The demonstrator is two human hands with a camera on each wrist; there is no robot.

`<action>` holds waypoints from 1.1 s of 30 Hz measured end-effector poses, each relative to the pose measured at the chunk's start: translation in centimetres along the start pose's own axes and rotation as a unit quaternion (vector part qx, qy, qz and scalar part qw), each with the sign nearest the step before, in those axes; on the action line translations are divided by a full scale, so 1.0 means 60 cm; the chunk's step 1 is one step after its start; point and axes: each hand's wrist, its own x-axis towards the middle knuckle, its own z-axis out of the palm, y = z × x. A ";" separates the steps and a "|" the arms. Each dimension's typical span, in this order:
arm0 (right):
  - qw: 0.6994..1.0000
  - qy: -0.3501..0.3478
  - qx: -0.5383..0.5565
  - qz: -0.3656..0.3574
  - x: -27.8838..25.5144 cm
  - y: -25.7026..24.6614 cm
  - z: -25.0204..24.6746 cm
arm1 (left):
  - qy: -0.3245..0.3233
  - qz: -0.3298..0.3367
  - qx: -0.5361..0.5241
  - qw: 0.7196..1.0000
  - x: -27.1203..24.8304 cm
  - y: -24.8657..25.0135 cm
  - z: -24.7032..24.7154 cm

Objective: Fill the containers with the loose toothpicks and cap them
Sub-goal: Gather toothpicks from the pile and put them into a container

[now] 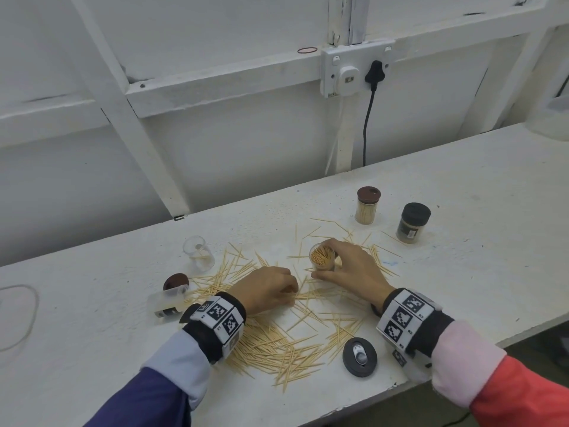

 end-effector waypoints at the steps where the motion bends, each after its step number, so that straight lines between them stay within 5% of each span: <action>1: 1.000 0.001 0.001 0.000 0.000 0.000 0.000 | -0.002 0.001 0.000 1.000 0.000 -0.002 0.000; 23: 1.000 -0.017 0.001 -0.010 -0.002 -0.001 -0.001 | 0.017 0.031 0.019 0.999 0.005 -0.016 -0.002; 33: 1.000 -0.020 -0.006 -0.018 -0.004 -0.007 -0.004 | -0.008 -0.023 -0.049 0.998 0.001 -0.020 -0.017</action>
